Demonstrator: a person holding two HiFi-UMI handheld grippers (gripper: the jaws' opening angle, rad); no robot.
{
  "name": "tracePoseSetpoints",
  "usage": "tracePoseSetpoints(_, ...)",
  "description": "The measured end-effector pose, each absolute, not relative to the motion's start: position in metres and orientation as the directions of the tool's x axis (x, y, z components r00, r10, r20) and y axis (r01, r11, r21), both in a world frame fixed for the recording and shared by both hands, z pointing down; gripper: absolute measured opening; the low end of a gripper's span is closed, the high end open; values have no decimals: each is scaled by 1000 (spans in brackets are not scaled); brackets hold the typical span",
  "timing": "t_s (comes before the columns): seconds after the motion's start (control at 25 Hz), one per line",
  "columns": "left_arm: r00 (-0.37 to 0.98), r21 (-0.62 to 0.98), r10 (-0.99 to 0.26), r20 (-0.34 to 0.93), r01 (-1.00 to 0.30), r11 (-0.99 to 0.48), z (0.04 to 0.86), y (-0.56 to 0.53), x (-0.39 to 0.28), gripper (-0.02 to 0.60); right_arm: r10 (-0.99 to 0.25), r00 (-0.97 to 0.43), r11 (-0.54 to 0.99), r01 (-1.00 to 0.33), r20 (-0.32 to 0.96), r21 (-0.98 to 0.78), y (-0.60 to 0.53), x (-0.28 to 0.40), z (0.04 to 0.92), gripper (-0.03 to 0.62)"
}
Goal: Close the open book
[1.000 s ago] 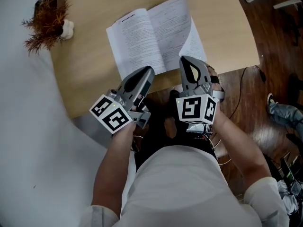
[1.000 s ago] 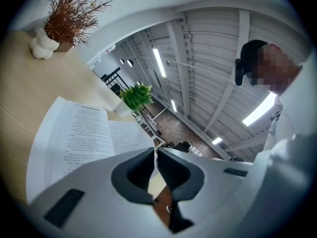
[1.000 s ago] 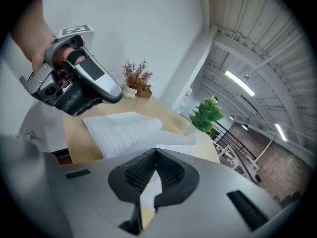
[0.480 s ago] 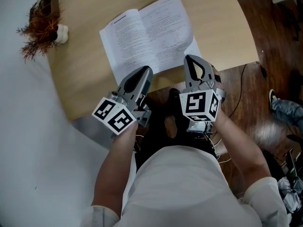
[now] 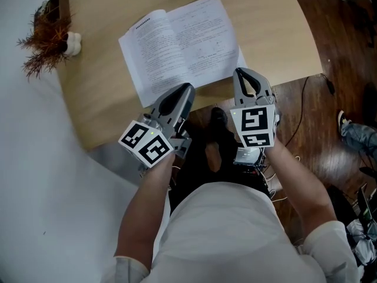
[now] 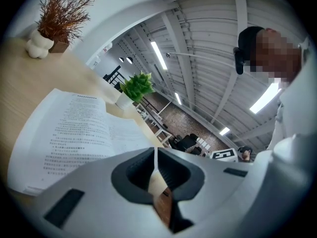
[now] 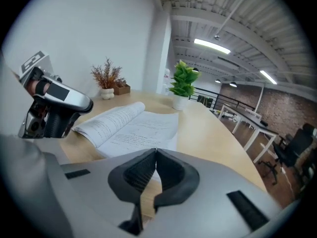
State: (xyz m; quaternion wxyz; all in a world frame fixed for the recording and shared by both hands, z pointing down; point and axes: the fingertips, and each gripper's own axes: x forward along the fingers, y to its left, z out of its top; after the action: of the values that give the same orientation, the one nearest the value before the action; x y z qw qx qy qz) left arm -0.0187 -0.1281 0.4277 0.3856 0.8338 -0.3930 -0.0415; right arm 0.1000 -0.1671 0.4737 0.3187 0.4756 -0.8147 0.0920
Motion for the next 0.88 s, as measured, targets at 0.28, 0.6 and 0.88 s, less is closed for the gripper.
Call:
tracePoseSetpoints(0.28,700,677,-668,253,-621,-395,434,-128,-5,-2,-674,-360,474,-880,645,5,-170,117,494,3)
tracePoseSetpoints(0.6,712,678,-652,263,-617,-400,438,-128,8,-3,-630,-387,387,-908,674,-160,-168,130,513,3)
tracePoseSetpoints(0.88,719,679,-642,267,-613,-405,440,-126,13,-3,-605,-401,354,-909,688,-219,-166,136,523,3)
